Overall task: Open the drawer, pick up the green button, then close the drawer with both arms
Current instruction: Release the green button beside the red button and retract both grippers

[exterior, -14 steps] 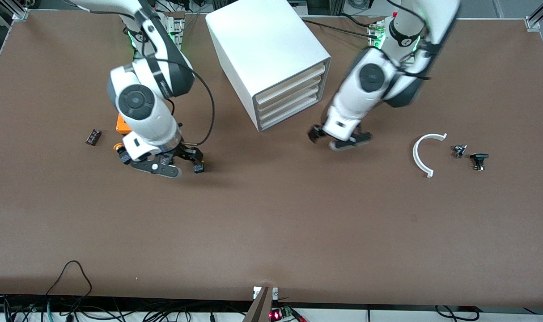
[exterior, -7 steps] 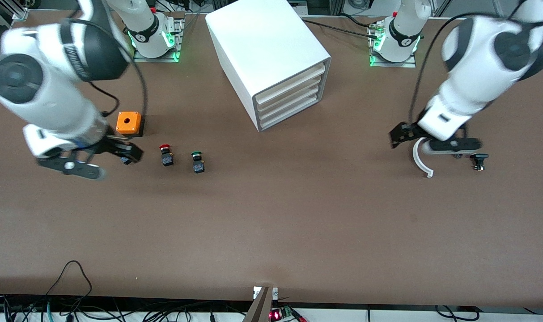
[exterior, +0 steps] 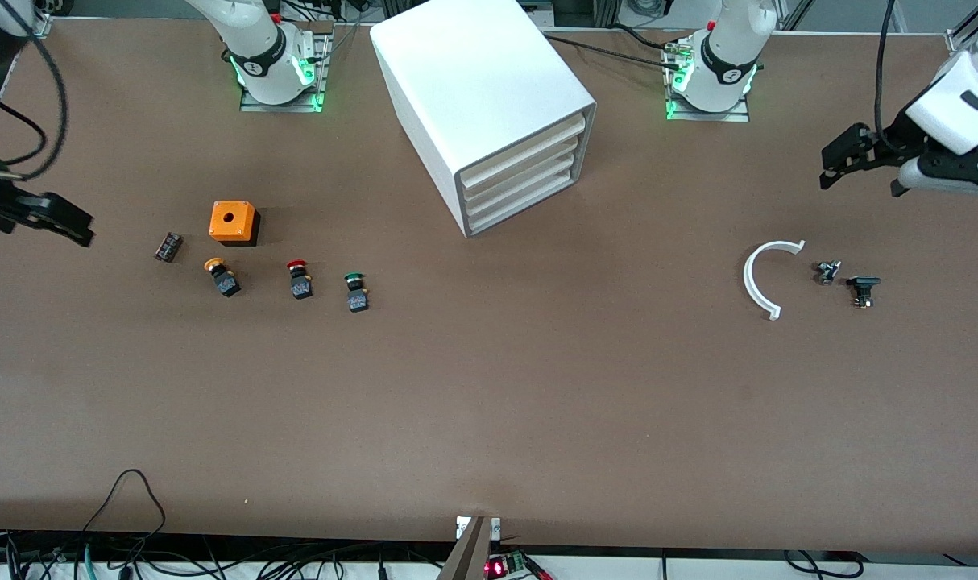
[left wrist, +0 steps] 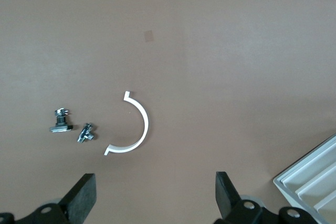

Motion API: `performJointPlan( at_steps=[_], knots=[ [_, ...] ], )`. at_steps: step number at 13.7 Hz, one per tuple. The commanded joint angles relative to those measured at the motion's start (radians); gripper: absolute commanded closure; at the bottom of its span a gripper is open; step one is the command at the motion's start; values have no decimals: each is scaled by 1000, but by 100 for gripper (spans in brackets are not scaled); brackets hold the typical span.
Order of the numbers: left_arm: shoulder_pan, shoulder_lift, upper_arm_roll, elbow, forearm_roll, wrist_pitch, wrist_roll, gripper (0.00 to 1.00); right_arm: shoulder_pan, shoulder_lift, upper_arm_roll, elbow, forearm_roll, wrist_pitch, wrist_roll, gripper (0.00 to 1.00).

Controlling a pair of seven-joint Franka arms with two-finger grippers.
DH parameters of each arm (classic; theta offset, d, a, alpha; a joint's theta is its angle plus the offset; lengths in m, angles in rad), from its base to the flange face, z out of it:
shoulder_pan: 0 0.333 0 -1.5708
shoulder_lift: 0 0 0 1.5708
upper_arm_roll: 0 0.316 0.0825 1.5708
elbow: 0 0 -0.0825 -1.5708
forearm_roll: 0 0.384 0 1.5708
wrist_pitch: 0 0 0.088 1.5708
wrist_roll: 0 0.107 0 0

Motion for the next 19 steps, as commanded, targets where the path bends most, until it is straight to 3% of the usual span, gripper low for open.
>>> performJointPlan(
  at_steps=[1,4,9,19],
  knots=[
    [-8,27,-2,27,27,-28,27,0,-36,-19,-8,-29,24,-5,-129,0],
    [-9,34,-13,43,28,-28,24,0,-37,-40,-17,-32,50,-43,-163,0],
    [-9,34,-13,43,27,-29,25,0,-36,-193,-18,-241,61,26,-145,0],
    [-12,44,-16,49,30,-26,27,0,-36,-200,-25,-244,92,-2,-132,0]
  ],
)
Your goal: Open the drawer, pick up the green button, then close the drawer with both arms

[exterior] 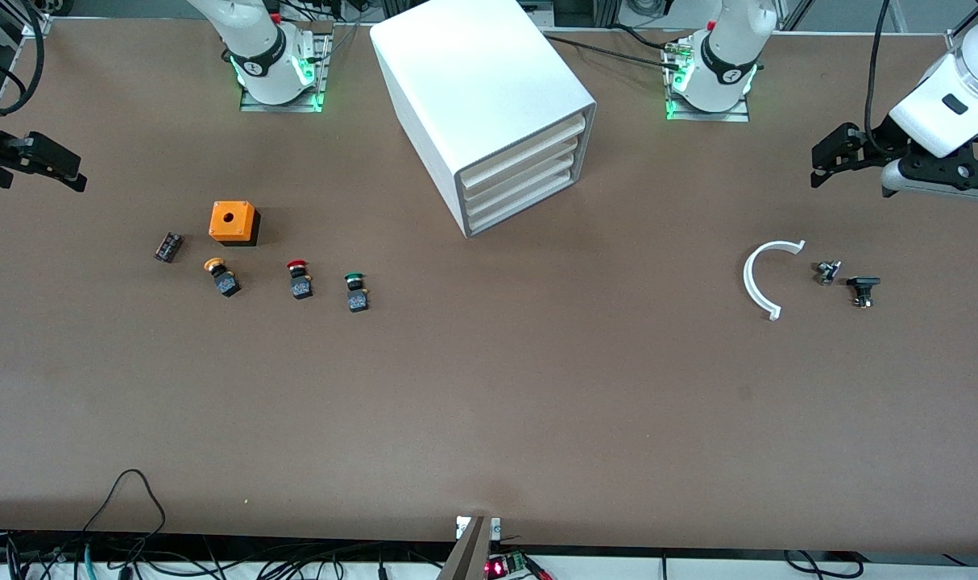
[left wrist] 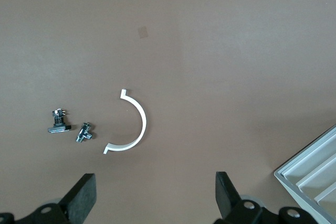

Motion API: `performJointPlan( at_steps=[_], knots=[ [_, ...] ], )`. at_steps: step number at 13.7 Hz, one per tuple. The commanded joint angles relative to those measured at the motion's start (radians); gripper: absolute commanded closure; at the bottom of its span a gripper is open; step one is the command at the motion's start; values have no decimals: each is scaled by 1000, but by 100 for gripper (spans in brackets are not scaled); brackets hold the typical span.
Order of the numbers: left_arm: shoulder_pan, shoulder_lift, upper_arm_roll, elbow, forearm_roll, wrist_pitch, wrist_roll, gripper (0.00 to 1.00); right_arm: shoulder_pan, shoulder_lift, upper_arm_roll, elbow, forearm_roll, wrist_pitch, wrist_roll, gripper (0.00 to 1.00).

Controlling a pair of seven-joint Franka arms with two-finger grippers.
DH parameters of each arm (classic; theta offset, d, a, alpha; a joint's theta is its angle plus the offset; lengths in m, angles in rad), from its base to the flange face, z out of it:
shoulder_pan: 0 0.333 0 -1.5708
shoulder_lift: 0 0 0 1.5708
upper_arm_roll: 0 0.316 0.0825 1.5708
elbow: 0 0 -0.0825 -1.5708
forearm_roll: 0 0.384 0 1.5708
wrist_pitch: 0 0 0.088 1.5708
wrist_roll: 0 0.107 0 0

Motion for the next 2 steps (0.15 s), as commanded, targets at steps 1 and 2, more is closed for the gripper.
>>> performJointPlan(
  at_steps=[1,2],
  knots=[
    [-4,18,-3,38,28,-18,12,0,-3,-24,1,-23,16,-2,11,0],
    [-4,17,-3,38,28,-18,14,0,-3,-23,2,-23,16,-2,37,0]
  ],
)
